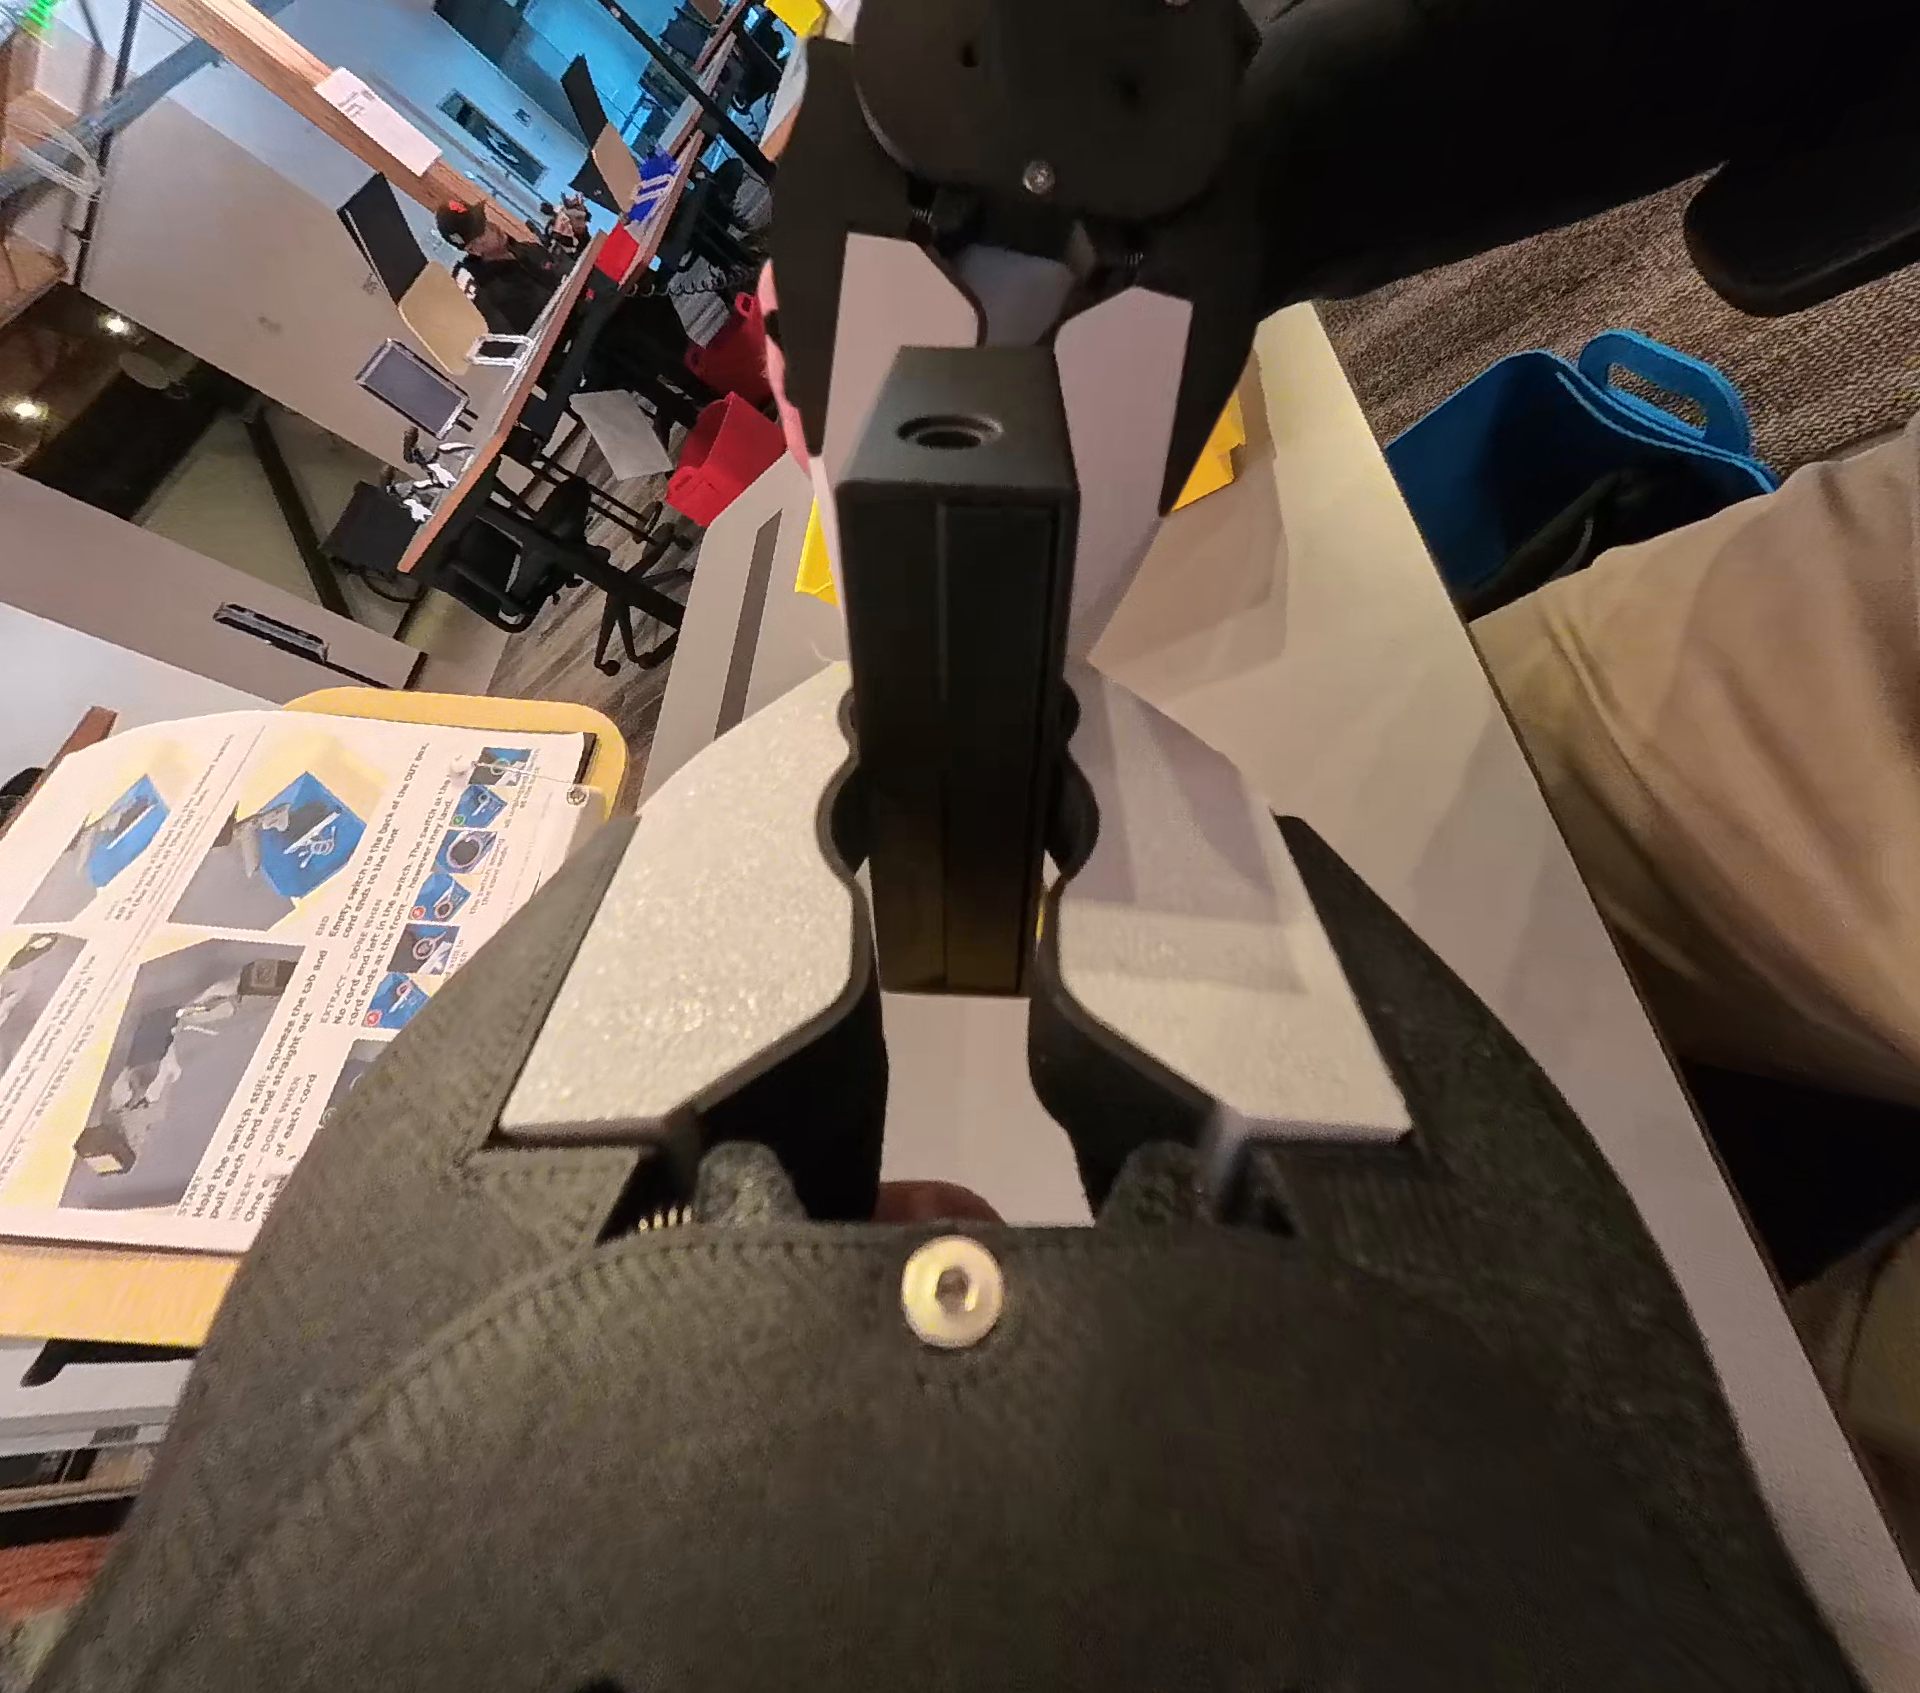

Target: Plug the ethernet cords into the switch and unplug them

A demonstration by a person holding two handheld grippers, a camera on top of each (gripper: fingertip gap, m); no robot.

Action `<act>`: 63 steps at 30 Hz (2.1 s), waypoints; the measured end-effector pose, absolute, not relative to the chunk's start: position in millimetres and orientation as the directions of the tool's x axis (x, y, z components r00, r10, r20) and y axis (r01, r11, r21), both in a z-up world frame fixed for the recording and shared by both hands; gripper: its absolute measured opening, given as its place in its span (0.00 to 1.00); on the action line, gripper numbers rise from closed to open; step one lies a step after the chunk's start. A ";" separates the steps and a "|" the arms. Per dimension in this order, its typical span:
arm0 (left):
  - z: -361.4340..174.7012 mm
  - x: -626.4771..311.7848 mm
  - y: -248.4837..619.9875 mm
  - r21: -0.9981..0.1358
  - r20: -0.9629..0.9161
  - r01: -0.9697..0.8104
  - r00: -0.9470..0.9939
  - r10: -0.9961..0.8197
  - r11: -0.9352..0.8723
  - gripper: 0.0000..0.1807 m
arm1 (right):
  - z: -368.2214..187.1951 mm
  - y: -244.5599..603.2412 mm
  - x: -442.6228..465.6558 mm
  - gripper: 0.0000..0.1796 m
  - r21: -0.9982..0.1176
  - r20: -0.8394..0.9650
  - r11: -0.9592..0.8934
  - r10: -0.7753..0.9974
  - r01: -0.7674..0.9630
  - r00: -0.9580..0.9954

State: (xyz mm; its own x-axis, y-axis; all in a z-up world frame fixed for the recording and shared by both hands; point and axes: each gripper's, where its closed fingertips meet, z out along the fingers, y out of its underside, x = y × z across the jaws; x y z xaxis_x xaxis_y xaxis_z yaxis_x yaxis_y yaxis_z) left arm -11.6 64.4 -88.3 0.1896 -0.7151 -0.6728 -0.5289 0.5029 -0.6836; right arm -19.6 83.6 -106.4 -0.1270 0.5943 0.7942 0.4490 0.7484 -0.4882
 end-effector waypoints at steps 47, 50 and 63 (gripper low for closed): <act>-122.4 -9.7 80.2 -0.768 -0.536 -0.516 0.196 -0.821 0.379 0.16 | -115.1 79.4 -15.0 0.06 -0.423 0.755 0.732 0.611 0.534 -0.239; -123.4 -6.2 77.4 -0.812 -0.480 -0.466 0.195 -0.855 0.350 0.16 | -115.7 75.4 -13.2 0.06 -0.573 0.658 0.689 0.710 0.444 -0.253; -118.1 -8.2 79.7 -0.827 -0.465 -0.451 0.211 -0.860 0.336 0.16 | -109.8 74.8 -15.7 0.08 -0.679 0.575 0.638 0.770 0.363 -0.277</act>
